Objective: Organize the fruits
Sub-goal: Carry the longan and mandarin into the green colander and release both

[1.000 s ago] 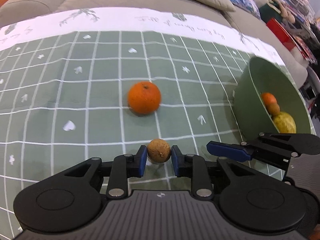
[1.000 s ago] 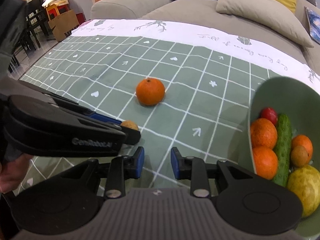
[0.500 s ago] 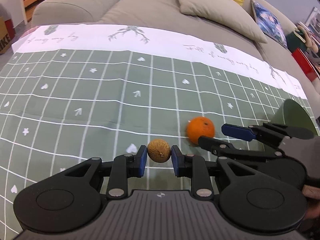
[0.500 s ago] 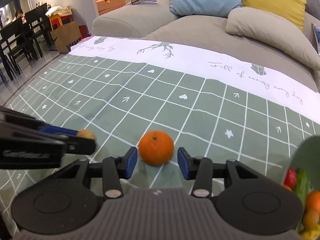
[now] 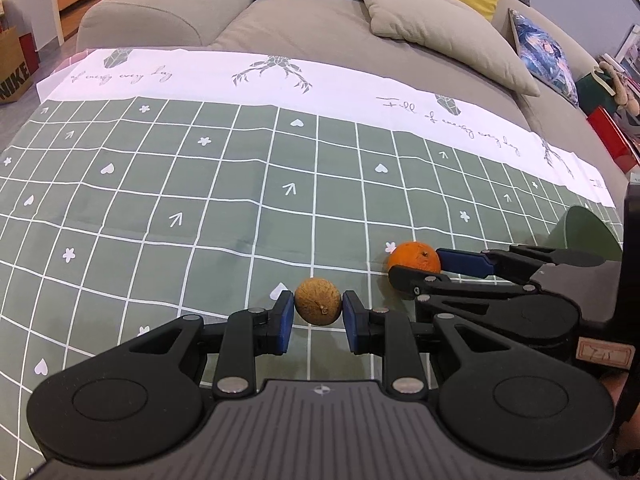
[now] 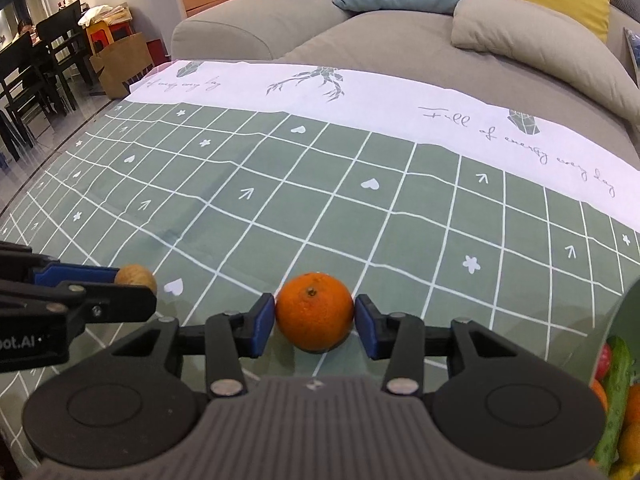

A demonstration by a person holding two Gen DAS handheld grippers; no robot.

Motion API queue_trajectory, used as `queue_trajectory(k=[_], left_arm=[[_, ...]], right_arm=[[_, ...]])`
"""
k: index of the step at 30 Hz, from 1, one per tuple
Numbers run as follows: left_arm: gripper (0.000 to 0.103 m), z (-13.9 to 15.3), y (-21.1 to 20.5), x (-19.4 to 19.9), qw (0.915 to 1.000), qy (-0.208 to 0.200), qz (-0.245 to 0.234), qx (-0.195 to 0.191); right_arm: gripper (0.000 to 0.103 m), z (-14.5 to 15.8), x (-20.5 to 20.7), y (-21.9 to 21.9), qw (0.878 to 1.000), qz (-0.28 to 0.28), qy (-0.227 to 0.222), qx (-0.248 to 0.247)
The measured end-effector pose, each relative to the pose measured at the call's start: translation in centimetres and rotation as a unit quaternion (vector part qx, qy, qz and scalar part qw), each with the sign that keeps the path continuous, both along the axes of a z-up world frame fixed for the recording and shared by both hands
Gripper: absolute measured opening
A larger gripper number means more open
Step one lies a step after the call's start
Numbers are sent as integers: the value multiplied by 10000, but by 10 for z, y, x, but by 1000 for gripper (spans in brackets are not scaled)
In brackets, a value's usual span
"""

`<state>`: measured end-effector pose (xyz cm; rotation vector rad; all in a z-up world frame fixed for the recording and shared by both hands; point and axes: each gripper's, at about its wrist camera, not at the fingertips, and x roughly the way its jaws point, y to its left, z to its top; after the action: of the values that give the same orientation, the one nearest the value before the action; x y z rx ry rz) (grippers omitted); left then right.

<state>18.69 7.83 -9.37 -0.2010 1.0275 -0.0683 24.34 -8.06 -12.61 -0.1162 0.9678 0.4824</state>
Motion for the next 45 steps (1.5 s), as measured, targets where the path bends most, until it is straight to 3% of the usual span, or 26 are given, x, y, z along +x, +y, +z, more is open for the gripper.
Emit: queue_trajectory(k=[11,21,27,35,45], left_arm=[[29,30,-30,-18,9990,-297,-338,-53],[29,51,-83,-31,9946,-458,-924,-124],[29,60,-128,-30,9879,-533,-1455,-111],[29,54,-183,-16,9805,-443,-1906,-185],[29,45,-235,23,9736,-349,-2254,-120]], right_arm=[[40,44,-54,-31,9997,3,-214,106],[40,78,-102,-99,9980,-365,-500,144],[40,86,-122,-151,9952,-744,-627,40],[40,88,-123,-204,9913,-1088,-725,-171],[40,74,-93,-238,9888,-1066,-806,-666]])
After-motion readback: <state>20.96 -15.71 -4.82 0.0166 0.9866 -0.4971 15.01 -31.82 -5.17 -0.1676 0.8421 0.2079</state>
